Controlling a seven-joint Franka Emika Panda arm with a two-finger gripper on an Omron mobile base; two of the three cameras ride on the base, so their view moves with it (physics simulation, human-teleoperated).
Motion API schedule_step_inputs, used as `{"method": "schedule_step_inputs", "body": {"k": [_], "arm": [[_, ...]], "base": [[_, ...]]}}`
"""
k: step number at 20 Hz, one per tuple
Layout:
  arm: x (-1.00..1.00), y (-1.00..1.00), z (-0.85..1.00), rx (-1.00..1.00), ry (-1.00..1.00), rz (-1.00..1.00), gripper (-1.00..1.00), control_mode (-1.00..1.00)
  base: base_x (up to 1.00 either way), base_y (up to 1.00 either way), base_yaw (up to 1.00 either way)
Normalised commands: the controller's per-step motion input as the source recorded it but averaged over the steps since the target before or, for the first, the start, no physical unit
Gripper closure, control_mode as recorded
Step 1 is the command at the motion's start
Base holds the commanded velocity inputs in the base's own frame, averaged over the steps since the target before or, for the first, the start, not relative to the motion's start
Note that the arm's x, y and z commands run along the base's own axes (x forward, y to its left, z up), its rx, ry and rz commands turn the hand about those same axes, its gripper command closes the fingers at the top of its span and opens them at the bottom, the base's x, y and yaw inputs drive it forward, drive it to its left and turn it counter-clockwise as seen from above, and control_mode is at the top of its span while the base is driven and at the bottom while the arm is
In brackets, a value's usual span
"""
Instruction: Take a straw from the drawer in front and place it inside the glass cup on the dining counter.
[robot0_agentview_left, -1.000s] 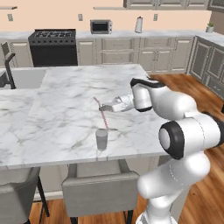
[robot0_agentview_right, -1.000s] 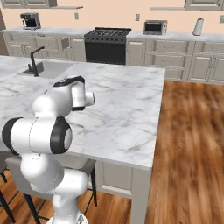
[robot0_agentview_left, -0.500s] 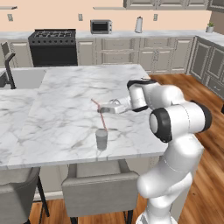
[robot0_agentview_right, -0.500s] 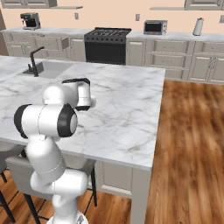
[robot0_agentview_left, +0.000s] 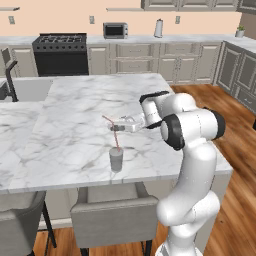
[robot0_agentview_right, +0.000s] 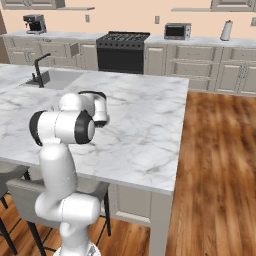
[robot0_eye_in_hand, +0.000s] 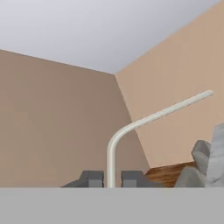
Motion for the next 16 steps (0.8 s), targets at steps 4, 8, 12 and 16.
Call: {"method": "schedule_step_inputs", "body": {"k": [4, 8, 12, 16], "arm": [[0.06, 0.00, -0.20, 0.08, 0.00, 0.12, 1.00, -1.00], [0.00, 0.00, -0.18, 0.07, 0.00, 0.11, 1.00, -1.00], [0.00, 0.00, -0.11, 0.08, 0.00, 0.11, 1.00, -1.00], [0.02, 0.00, -0.10, 0.07, 0.00, 0.10, 1.00, -1.00]], "base": [[0.00, 0.00, 0.00], [0.00, 0.00, 0.00], [0.00, 0.00, 0.00], [0.00, 0.00, 0.00]]}}
